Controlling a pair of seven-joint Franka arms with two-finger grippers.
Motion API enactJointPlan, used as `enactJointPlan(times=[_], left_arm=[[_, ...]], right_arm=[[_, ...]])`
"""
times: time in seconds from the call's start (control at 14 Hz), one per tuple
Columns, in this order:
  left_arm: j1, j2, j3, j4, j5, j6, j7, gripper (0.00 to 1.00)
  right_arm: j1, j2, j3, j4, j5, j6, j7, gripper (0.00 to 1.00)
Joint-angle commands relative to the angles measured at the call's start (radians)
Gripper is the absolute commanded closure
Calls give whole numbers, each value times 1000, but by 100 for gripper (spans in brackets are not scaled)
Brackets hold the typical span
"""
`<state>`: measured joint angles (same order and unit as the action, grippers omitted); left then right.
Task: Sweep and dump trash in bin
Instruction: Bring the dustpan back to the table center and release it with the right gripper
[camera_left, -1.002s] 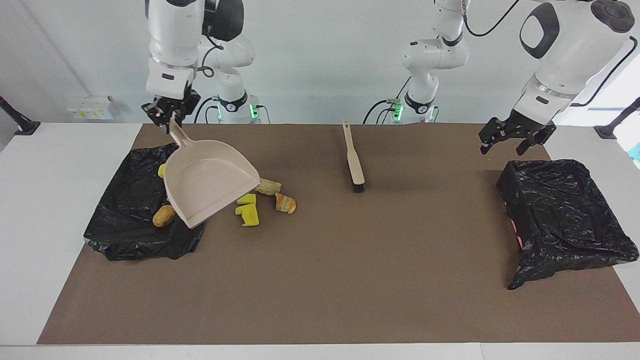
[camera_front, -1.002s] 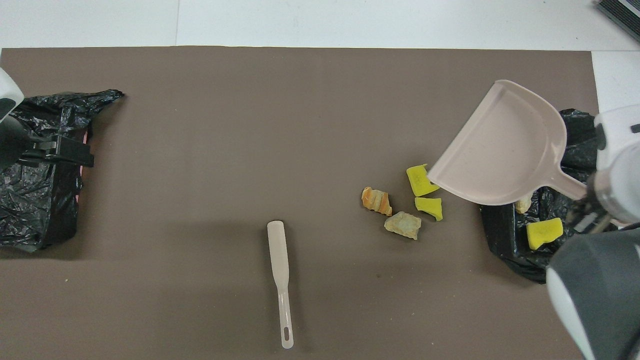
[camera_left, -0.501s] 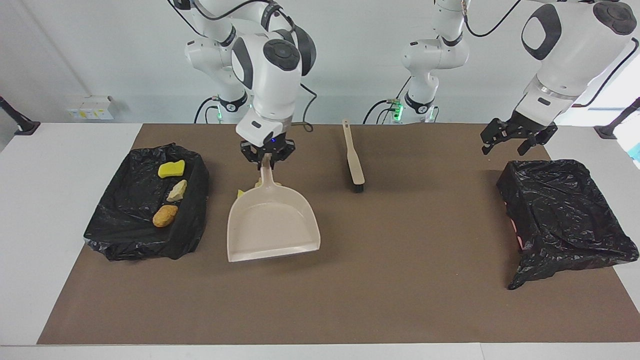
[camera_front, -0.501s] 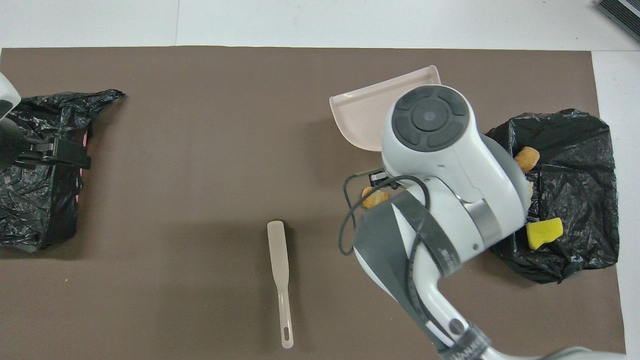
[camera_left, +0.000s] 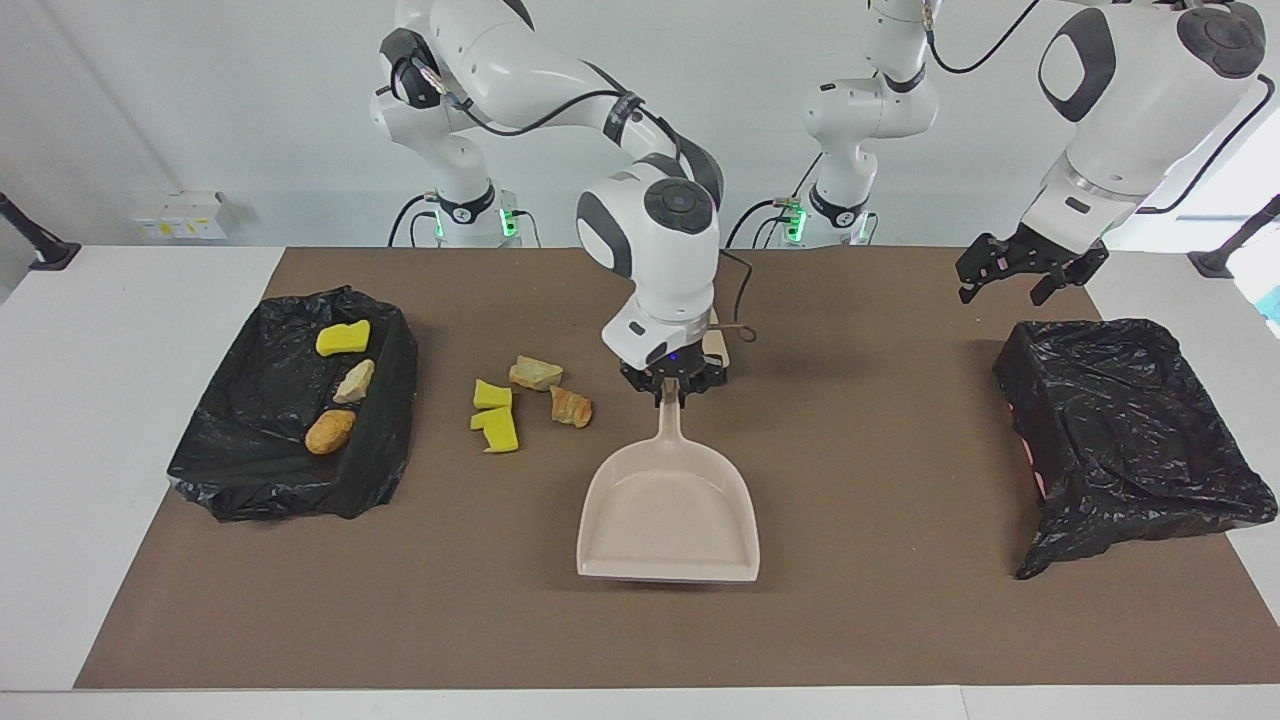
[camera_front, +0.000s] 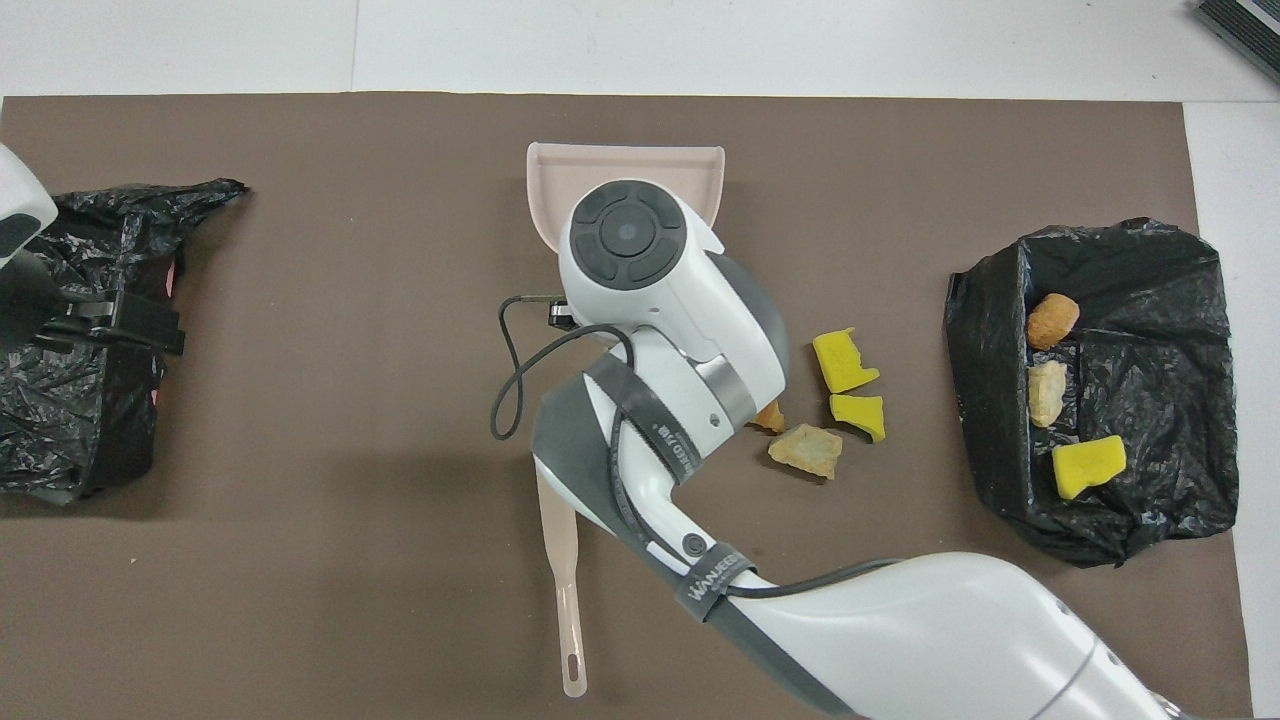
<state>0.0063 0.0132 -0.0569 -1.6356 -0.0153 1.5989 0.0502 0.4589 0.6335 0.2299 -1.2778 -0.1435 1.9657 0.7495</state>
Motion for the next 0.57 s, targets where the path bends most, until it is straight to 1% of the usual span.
enactJointPlan(times=[0.0,0.14,0.29,0.36,0.43,0.5], left_arm=[[-9,-32,0,-35,31,-5,25,0],[-16,-35,-1,-43,35,-1,27,0],[-16,-36,-1,-44,35,1,27,0],[-16,-36,-1,-44,35,1,27,0],[-16,-38,-1,-44,35,3,25,0],[-16,-38,-1,-44,34,3,27,0]], right_arm=[[3,46,2,35,21,45,5,100],[43,86,0,32,16,80,7,100],[46,98,0,32,21,81,7,99],[46,98,2,32,21,78,7,79],[46,94,0,32,13,75,7,36],[46,81,0,32,10,73,5,0]])
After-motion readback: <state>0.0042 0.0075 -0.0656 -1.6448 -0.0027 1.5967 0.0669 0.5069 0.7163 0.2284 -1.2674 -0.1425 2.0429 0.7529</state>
